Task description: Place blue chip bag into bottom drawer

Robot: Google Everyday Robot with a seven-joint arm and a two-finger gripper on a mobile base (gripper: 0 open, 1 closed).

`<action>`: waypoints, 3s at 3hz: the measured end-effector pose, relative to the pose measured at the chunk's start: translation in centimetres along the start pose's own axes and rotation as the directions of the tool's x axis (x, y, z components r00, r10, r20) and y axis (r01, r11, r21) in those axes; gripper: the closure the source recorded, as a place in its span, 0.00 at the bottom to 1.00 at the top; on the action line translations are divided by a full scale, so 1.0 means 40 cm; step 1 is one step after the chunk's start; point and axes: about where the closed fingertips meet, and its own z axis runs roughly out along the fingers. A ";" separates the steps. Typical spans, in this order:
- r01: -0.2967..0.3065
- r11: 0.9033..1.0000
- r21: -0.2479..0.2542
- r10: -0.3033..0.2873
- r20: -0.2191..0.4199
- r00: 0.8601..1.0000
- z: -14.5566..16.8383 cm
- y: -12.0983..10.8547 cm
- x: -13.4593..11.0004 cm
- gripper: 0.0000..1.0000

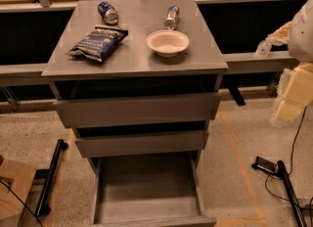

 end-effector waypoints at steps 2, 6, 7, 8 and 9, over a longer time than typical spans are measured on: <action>0.014 1.000 0.013 -0.015 0.057 0.998 0.011 -0.026 -0.044 0.00; 0.025 1.000 0.010 -0.027 0.356 0.934 0.084 -0.122 -0.305 0.00; 0.123 0.990 0.071 -0.142 0.486 0.862 0.066 -0.191 -0.517 0.00; 0.219 0.969 0.114 -0.244 0.586 0.773 0.088 -0.240 -0.747 0.00; 0.242 0.963 0.121 -0.264 0.605 0.751 0.085 -0.241 -0.802 0.00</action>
Offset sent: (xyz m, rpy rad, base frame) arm 0.0372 0.0358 -0.0001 0.1182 -0.0534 0.0647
